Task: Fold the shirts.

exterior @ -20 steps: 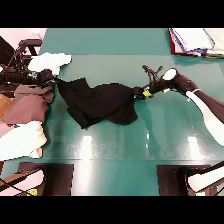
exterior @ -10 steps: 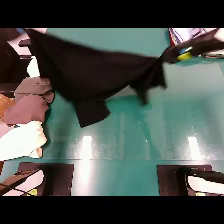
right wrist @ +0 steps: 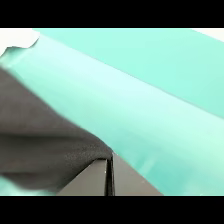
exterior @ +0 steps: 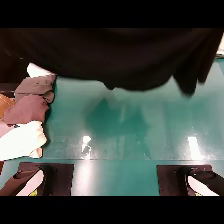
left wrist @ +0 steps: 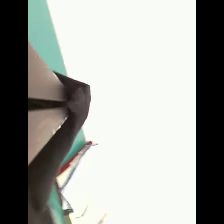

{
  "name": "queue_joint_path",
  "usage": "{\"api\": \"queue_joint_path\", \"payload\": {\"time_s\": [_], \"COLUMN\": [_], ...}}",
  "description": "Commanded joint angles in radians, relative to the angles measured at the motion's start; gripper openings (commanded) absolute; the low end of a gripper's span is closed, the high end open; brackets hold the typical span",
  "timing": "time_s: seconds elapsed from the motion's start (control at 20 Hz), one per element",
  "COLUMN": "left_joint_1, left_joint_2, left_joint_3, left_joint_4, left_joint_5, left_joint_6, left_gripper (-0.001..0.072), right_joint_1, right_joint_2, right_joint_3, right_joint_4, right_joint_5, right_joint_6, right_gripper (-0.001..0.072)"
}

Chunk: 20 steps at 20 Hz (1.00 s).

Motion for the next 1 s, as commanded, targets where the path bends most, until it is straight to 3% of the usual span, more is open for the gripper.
{"api": "queue_joint_path", "payload": {"time_s": [0.0,0.15,0.3,0.5,0.75,0.8,0.85,0.9,0.95], "left_joint_1": [0.000,0.000,0.000,-0.007,-0.085,-0.094,-0.099,-0.098,-0.090], "left_joint_2": [0.006,-0.061,-0.199,-0.433,-0.700,-0.734,-0.753,-0.760,-0.758], "left_joint_3": [-0.010,-0.091,-0.151,-0.235,-0.293,-0.293,-0.293,-0.294,-0.294], "left_joint_4": [-0.008,-0.008,-0.007,-0.004,0.002,0.002,0.002,0.003,0.003], "left_joint_5": [0.031,-0.006,-0.142,-0.270,-0.216,-0.192,-0.168,-0.146,-0.139], "left_joint_6": [-0.001,-0.002,-0.002,-0.002,-0.001,-0.002,-0.006,-0.020,-0.037], "left_gripper": [0.0025,0.0025,0.0025,0.0026,0.0028,0.0074,0.0364,0.0527,0.0527], "right_joint_1": [0.001,0.001,0.001,0.001,-0.024,-0.037,-0.055,-0.073,-0.095], "right_joint_2": [-0.003,-0.127,-0.256,-0.423,-0.618,-0.645,-0.667,-0.681,-0.686], "right_joint_3": [0.010,0.006,-0.119,-0.322,-0.247,-0.203,-0.155,-0.114,-0.074], "right_joint_4": [-0.004,-0.002,0.006,0.006,0.006,0.006,0.006,0.006,0.006], "right_joint_5": [0.100,0.222,0.249,0.137,-0.006,-0.011,-0.013,-0.011,-0.004], "right_joint_6": [0.095,0.137,0.140,0.100,0.065,0.065,0.065,0.065,0.065], "right_gripper": [0.0017,0.0018,0.0018,0.0018,0.0020,0.0041,0.0275,0.0451,0.0459]}}
